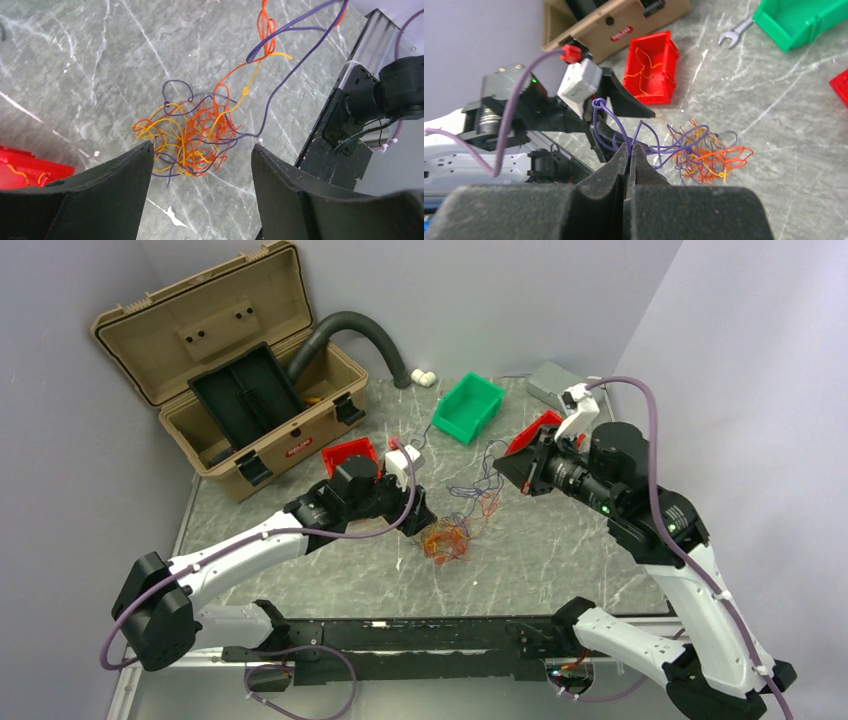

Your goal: Untangle the cables

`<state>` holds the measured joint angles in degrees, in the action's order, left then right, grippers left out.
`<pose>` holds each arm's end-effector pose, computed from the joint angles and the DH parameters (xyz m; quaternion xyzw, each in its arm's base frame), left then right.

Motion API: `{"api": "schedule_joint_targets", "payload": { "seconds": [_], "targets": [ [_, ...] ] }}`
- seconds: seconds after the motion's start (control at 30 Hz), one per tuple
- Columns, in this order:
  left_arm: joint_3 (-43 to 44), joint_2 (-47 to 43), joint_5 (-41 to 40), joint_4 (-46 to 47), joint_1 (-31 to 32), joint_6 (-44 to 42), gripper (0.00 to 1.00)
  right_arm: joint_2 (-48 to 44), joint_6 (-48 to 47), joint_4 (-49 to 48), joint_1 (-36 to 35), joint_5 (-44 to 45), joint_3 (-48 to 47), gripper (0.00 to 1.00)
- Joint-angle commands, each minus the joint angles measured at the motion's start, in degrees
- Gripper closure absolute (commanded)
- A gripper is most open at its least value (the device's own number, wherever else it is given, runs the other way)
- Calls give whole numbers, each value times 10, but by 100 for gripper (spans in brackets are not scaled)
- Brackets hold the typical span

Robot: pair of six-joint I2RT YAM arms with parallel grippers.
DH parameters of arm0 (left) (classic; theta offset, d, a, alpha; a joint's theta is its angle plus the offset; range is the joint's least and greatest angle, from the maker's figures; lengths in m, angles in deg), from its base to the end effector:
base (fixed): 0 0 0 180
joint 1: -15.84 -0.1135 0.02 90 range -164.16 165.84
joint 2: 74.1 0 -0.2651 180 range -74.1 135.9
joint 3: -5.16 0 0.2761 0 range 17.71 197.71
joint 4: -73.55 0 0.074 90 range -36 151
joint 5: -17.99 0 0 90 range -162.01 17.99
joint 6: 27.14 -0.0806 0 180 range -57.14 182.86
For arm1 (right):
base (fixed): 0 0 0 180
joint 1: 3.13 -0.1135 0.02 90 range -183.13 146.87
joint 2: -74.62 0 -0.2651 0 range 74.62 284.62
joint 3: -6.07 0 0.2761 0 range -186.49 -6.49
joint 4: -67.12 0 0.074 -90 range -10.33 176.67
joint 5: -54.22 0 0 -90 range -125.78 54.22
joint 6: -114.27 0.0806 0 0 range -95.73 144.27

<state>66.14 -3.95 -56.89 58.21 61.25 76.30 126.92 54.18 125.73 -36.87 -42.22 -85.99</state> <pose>0.2242 -0.2574 0.2559 0.2980 0.7819 -0.3598 0.4127 0.1746 0.1275 0.4501 -0.0598 0.8105 0.3451 0.4694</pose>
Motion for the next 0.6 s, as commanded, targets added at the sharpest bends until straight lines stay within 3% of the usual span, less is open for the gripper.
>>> {"api": "schedule_joint_targets", "payload": {
  "seconds": [0.0, 0.17, 0.43, 0.5, 0.57],
  "targets": [
    [30, -4, 0, 48, 18, 5, 25, -12, -12, -32, -2, -30, -32, 100],
    [66, 25, 33, 80, 29, 4, 23, -16, -10, -48, -2, -40, -33, 100],
    [31, 90, 116, 251, 40, 61, 22, -14, -2, -46, -2, -21, -44, 100],
    [33, 115, 134, 276, 45, 80, 25, -16, 5, -47, -2, -11, -45, 100],
    [35, 135, 134, 277, 49, 94, 39, -19, 10, -48, -2, 7, -45, 100]
  ]
}}
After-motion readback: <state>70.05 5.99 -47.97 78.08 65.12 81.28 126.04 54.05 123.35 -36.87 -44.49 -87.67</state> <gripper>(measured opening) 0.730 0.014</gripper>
